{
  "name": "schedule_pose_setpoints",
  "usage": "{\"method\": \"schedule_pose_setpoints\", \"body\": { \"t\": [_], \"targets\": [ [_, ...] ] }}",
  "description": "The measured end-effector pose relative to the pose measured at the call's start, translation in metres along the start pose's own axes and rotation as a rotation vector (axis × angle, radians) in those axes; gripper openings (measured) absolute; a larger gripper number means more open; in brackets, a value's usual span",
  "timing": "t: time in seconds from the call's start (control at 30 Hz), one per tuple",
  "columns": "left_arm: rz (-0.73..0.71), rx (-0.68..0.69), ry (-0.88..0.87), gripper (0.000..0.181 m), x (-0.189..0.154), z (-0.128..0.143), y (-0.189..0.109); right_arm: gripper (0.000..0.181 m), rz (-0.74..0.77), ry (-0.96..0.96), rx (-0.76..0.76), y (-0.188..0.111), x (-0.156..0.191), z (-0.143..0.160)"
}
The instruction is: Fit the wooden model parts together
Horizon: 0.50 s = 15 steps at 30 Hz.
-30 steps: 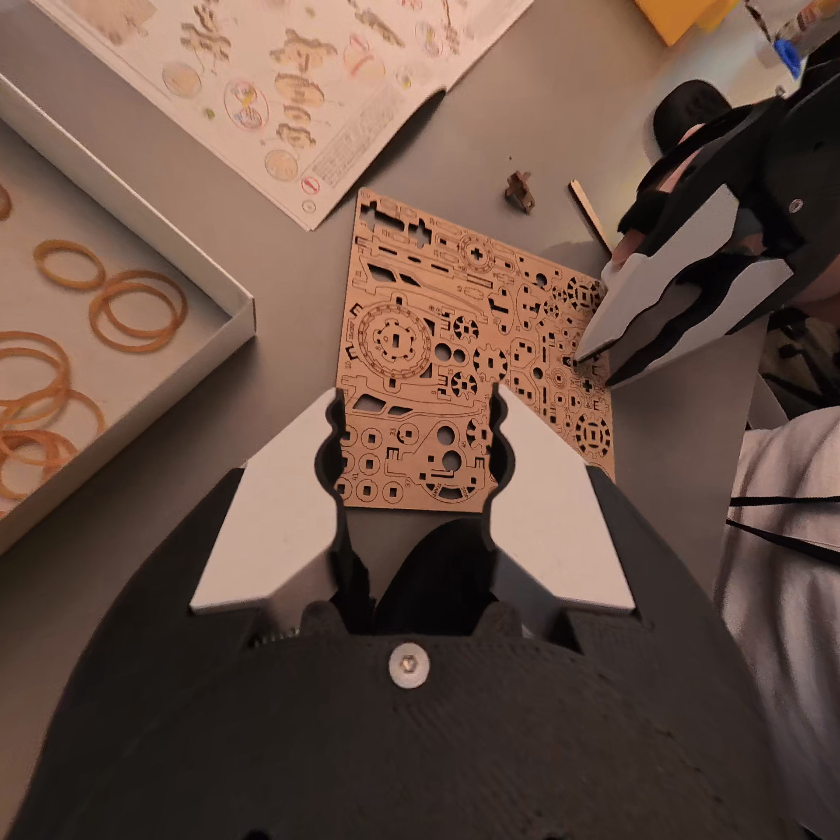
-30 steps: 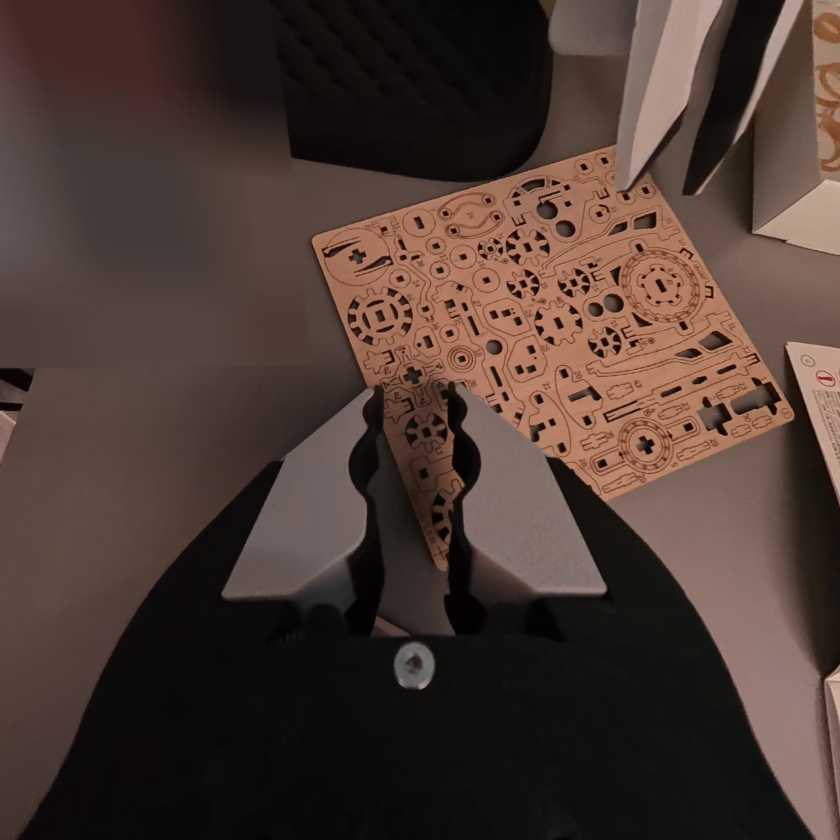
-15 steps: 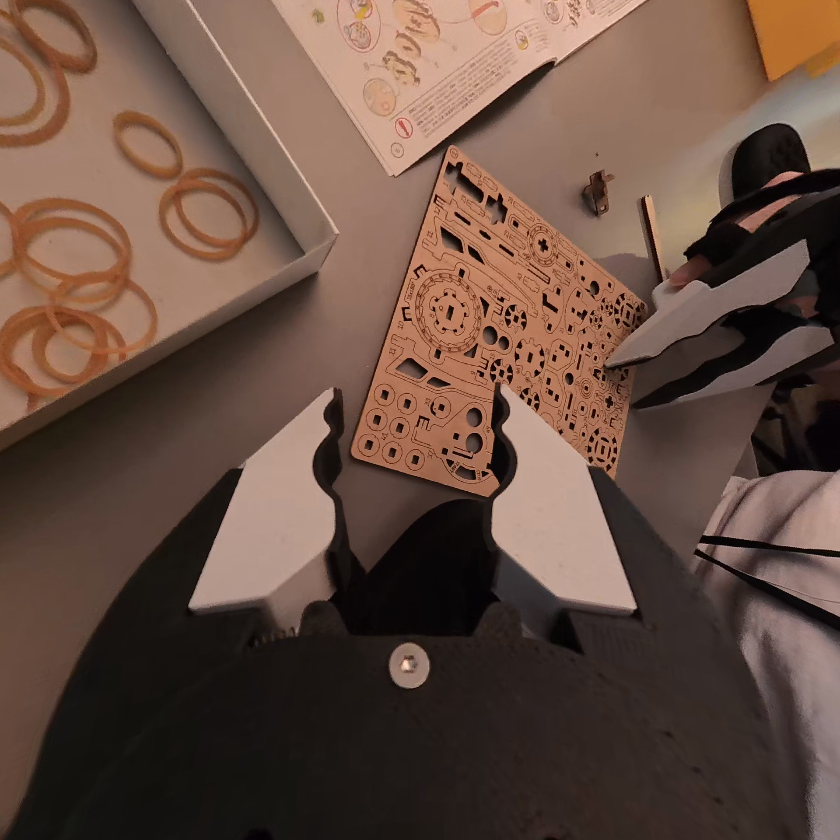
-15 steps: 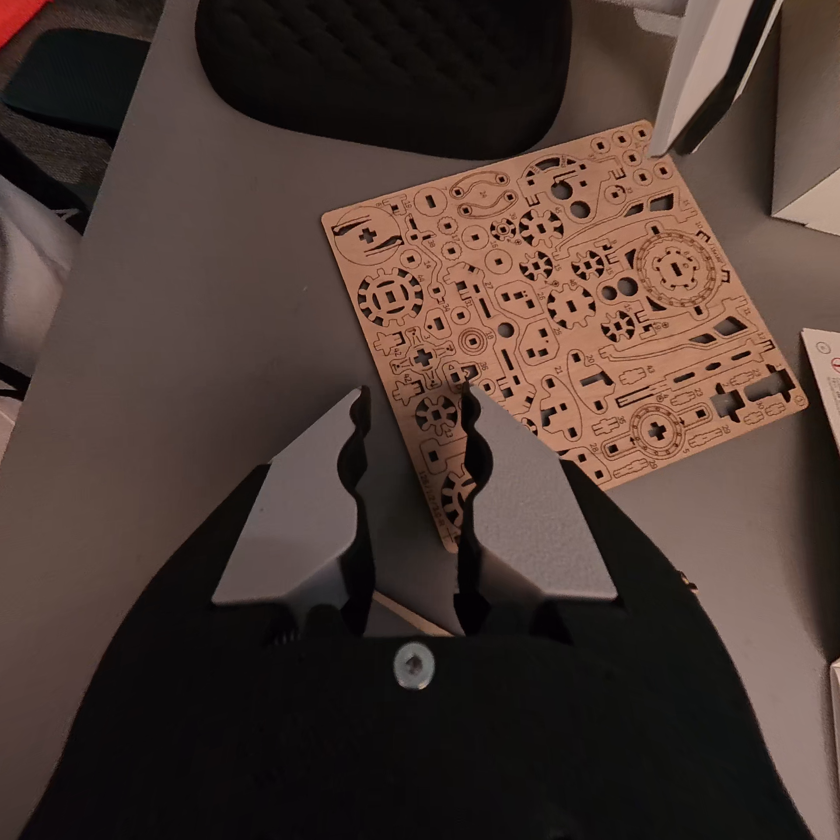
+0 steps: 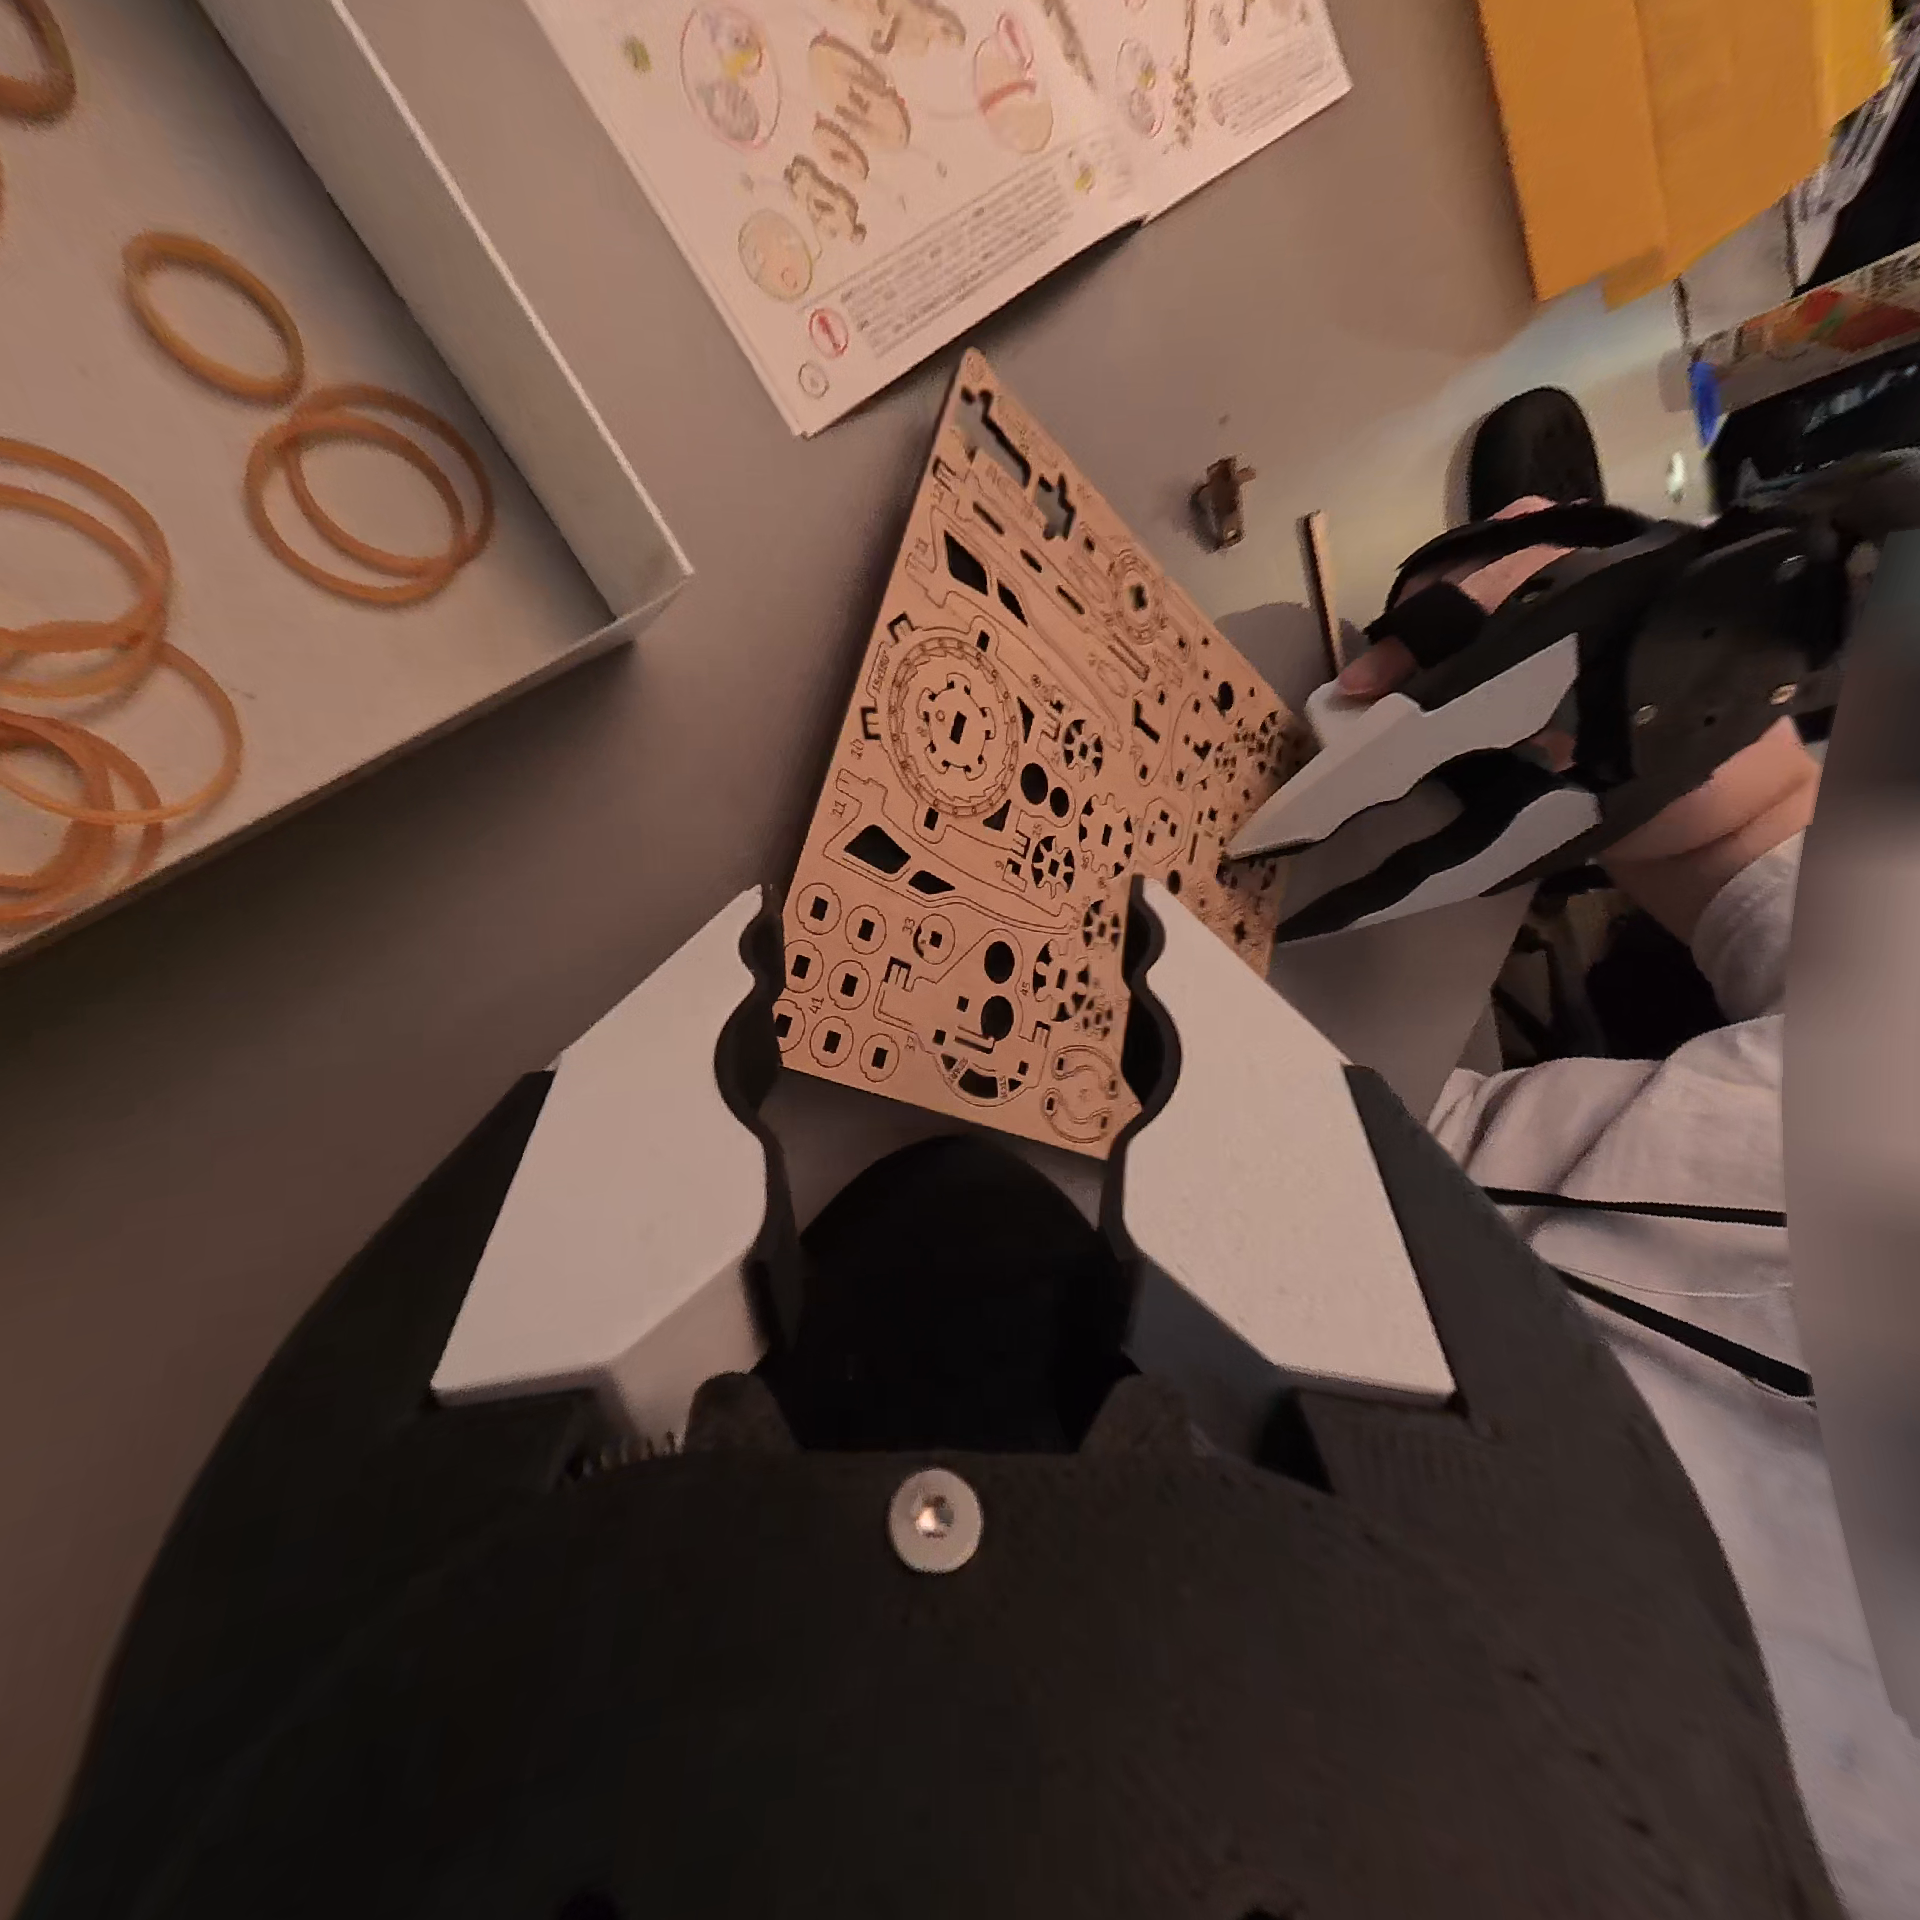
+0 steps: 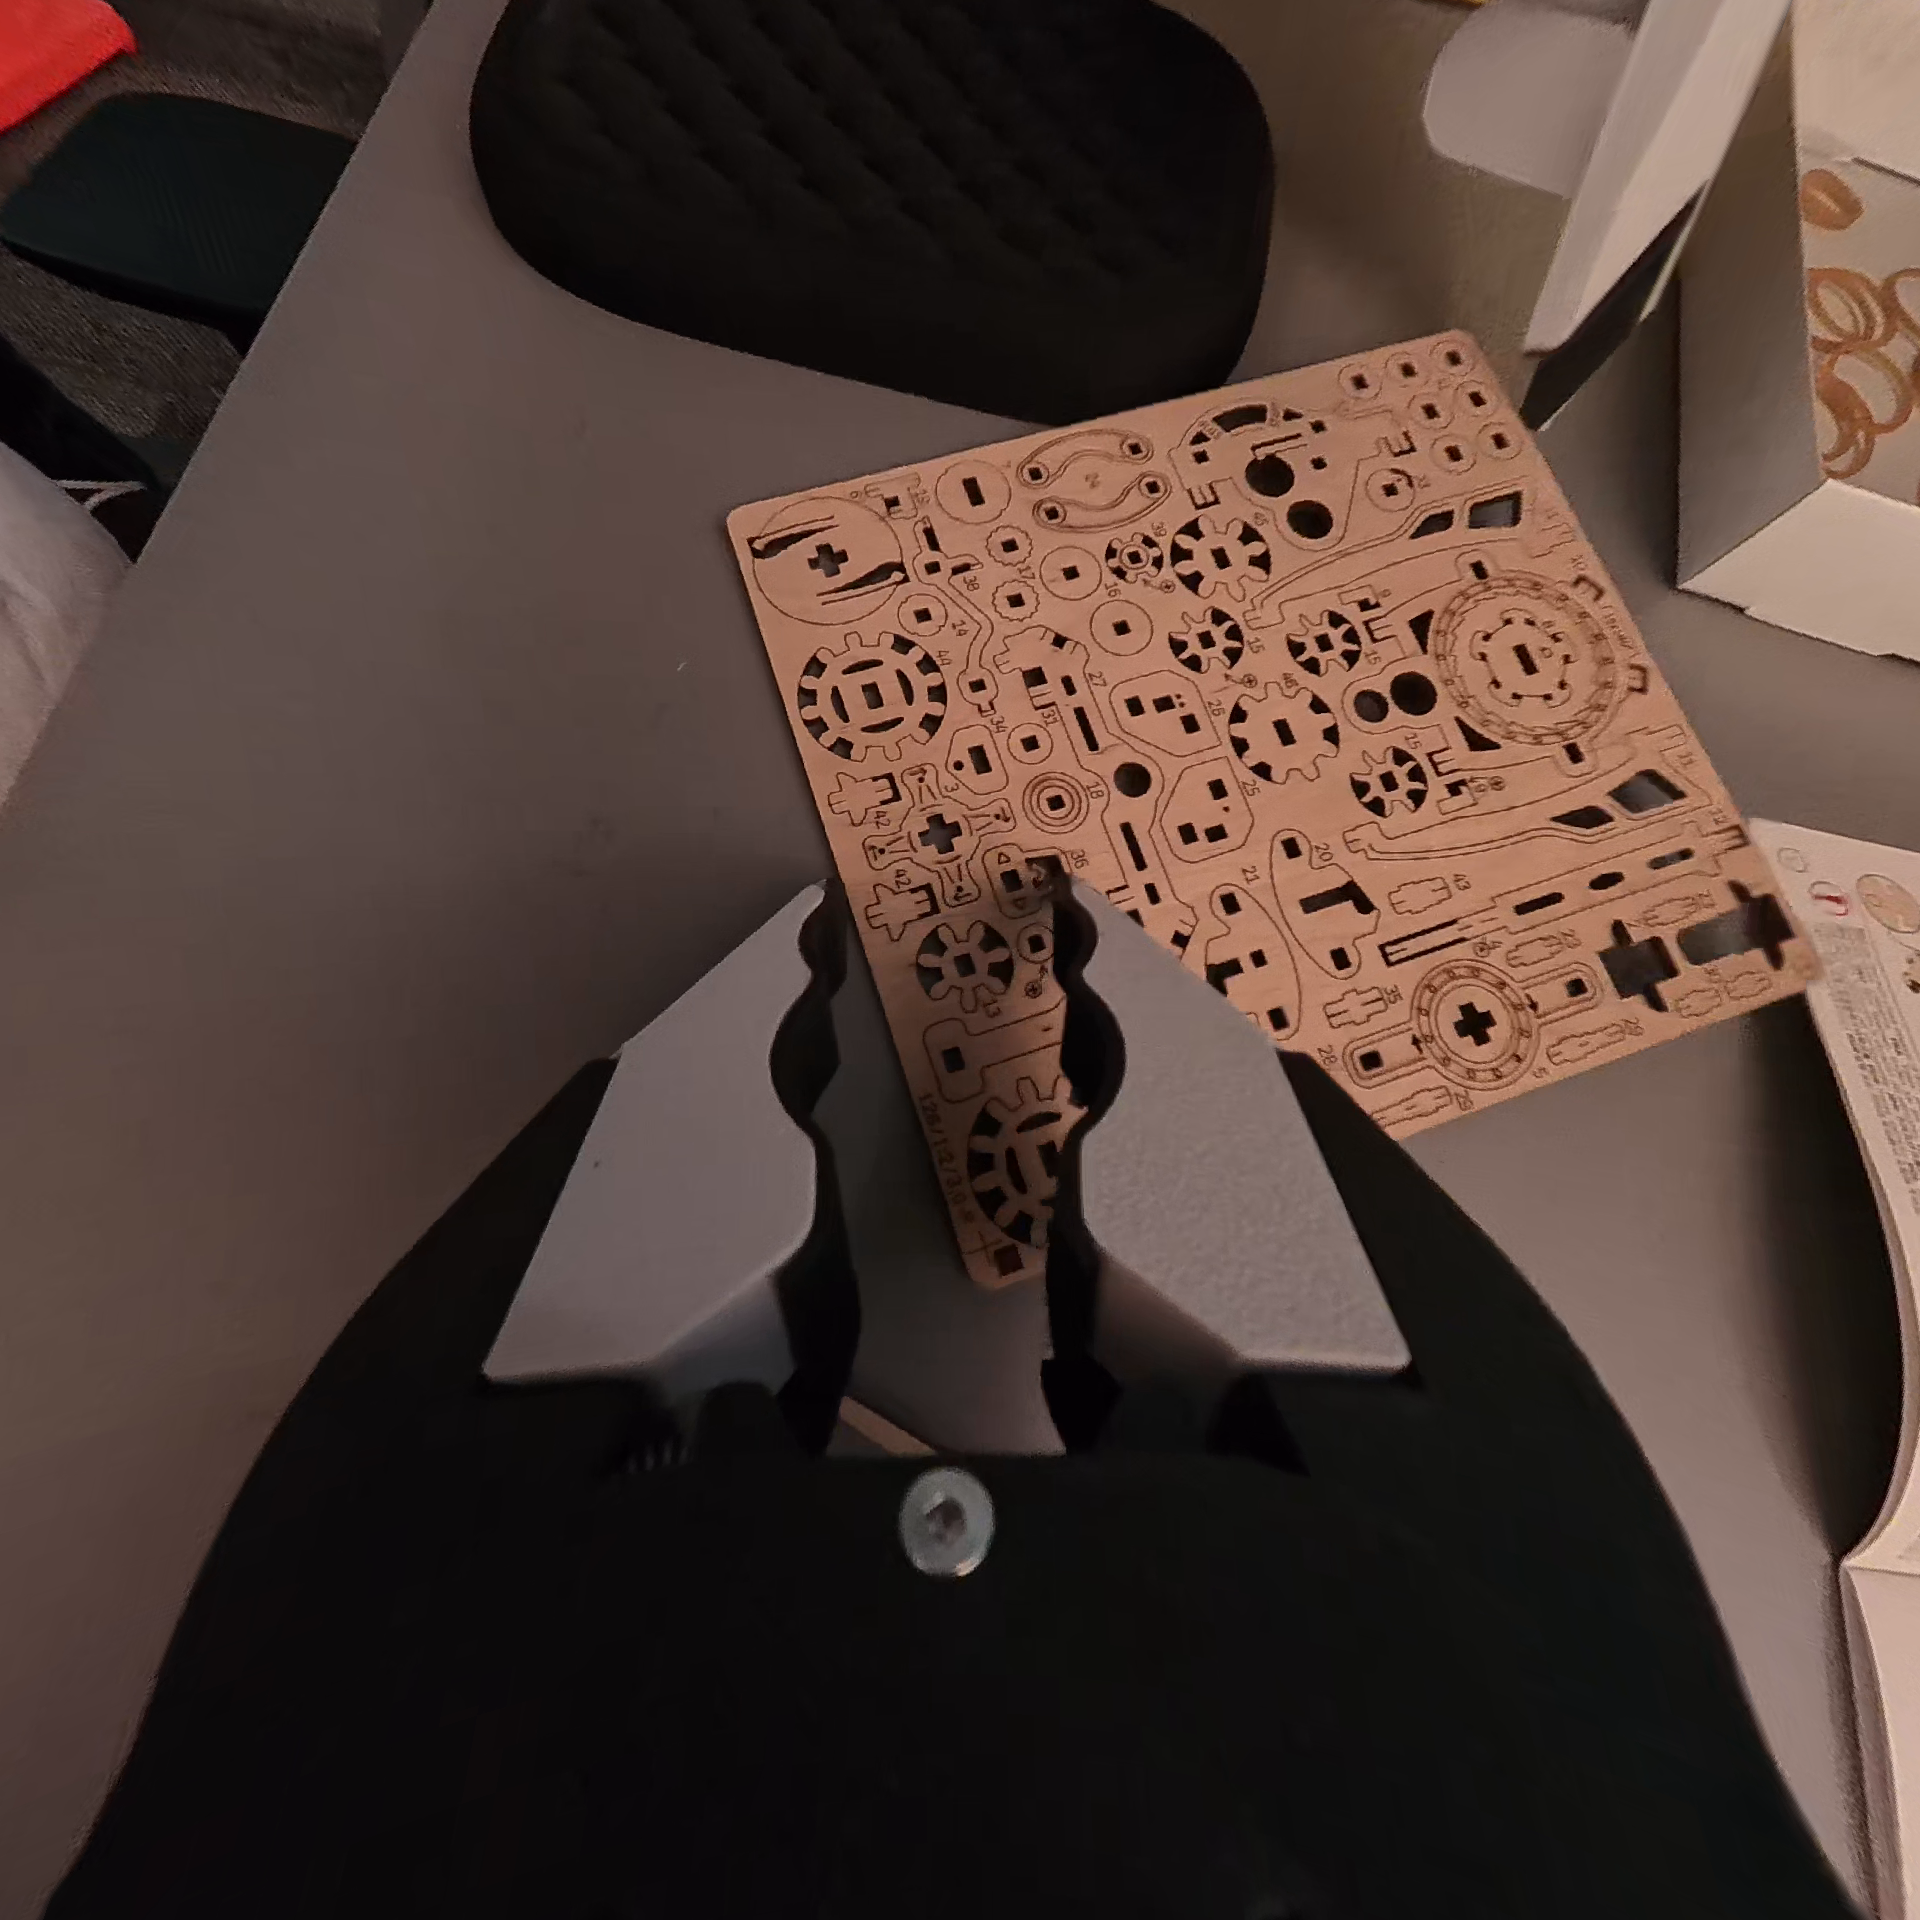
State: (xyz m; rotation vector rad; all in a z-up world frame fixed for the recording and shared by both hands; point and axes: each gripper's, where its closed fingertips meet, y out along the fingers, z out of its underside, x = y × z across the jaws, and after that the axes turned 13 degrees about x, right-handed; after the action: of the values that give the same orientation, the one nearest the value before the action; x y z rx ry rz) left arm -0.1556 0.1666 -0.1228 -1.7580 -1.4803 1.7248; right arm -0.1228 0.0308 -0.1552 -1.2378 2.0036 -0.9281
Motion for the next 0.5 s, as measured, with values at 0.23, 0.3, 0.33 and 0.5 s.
{"method": "schedule_pose_setpoints", "body": {
  "t": [0.23, 0.3, 0.33, 0.5],
  "targets": [
    [-0.038, -0.035, -0.021, 0.065, -0.021, 0.019, -0.023, 0.040, 0.035, -0.113, -0.041, 0.000, 0.006, -0.007],
    [-0.040, -0.046, -0.056, 0.065, -0.024, 0.032, -0.026, 0.041, 0.031, -0.137, -0.048, 0.000, 0.010, -0.009],
    [-0.046, -0.048, -0.077, 0.061, -0.023, 0.039, -0.027, 0.042, 0.033, -0.143, -0.045, 0.000, 0.011, -0.009],
    [0.004, -0.109, -0.139, 0.050, -0.014, 0.059, -0.029, 0.040, 0.029, -0.164, -0.052, 0.001, 0.013, -0.011]
  ]
}}
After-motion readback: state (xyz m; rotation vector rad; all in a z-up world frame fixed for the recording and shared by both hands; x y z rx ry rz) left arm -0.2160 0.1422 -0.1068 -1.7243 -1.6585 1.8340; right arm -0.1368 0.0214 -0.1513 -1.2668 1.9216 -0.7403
